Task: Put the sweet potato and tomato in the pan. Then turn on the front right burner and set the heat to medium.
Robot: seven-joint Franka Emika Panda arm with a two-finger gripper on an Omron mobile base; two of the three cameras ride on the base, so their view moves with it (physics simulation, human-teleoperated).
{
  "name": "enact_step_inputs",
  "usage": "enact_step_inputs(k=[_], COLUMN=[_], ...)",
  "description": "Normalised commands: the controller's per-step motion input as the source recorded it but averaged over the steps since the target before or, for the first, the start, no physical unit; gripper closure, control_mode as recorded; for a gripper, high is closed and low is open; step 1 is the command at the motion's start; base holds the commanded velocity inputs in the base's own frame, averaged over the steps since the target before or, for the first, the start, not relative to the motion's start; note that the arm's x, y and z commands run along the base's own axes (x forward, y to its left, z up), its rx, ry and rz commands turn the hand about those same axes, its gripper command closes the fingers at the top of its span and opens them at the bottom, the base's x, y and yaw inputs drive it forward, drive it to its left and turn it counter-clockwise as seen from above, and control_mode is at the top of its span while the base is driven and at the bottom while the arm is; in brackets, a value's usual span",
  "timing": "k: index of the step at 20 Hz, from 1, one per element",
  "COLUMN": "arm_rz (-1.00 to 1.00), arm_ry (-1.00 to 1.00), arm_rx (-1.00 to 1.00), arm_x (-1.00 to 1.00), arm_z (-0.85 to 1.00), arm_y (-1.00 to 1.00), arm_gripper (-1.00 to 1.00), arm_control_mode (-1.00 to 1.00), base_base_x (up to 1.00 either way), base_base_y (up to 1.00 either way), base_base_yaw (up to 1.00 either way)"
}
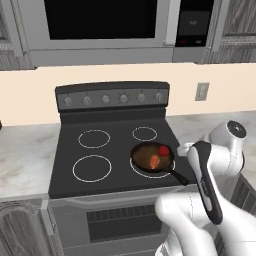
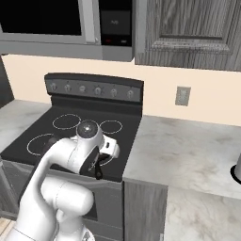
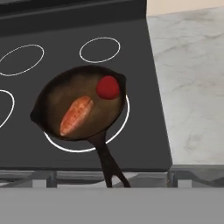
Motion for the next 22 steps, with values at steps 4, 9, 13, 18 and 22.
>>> enact_step_inputs(k=[4,9,13,18,22], arm_rz=[0.0,0.0,0.0,0.0,0.0], arm_ry=[-0.01,0.0,-0.05,-0.09,-0.12], arm_rx=[0.0,0.0,0.0,0.0,0.0], arm_x=[0.23,0.14,0.29,0.31,0.33], arm_z=[0.33,0.42,0.22,0.12,0.06], arm_y=[-0.02,-0.01,0.0,-0.01,-0.05], arm_gripper=[-1.0,-1.0,-1.0,-1.0,-1.0], arm_control_mode=[-1.0,-1.0,-1.0,-1.0,-1.0], base_base_x=[0.0,0.0,0.0,0.0,0.0], base_base_y=[0.0,0.0,0.0,0.0,0.0], base_base_yaw=[0.0,0.0,0.0,0.0,0.0])
